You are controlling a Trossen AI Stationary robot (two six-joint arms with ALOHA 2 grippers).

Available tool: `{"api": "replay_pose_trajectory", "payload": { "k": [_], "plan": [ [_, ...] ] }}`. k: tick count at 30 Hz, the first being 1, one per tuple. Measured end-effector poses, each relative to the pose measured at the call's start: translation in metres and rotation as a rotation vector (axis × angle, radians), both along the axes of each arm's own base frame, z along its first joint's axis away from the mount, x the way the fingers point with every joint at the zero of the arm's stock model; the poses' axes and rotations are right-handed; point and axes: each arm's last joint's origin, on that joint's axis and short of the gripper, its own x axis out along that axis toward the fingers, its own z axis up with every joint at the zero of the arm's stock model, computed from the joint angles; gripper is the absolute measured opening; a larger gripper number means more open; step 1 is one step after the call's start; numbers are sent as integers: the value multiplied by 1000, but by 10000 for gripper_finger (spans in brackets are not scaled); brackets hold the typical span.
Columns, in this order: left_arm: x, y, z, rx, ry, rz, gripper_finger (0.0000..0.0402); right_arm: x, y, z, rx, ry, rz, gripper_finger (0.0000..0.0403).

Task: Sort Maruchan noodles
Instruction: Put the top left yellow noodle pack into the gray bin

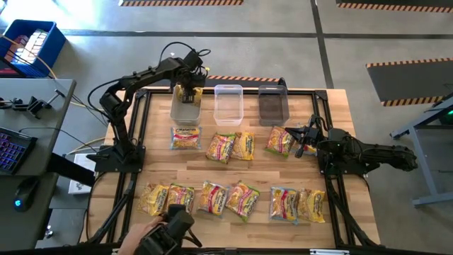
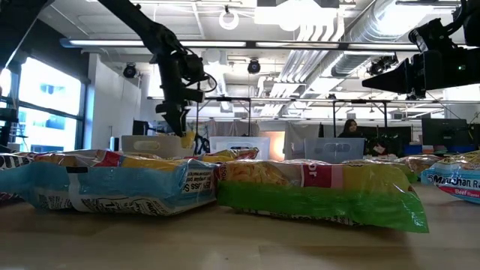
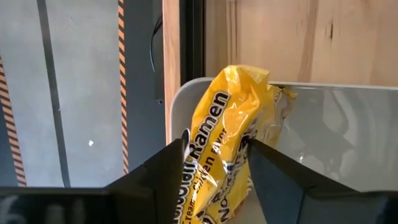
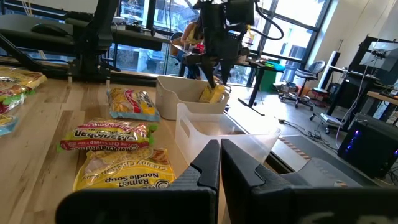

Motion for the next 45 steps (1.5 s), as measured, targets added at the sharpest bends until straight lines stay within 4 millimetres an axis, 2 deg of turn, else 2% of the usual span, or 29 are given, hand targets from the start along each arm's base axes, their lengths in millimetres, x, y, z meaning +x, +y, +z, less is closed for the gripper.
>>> {"api": "replay_pose_trajectory", "payload": {
  "k": [11,13,20,30,41,45],
  "plan": [
    [-1,-1,0,-7,8,0,20,0,0,0,0,0,0,2],
    [-1,-1,0,-6,14,3,5,0,0,0,0,0,0,2],
    [-4,1,0,66,90,76,1,0,0,0,0,0,0,2],
    [-14,6,-1,35,63,232,4,0,0,0,0,0,0,2],
    [-17,6,-1,36,88,249,77,0,0,0,0,0,0,2],
    [-18,4,8,48,69,238,92,0,0,0,0,0,0,2]
  ]
}}
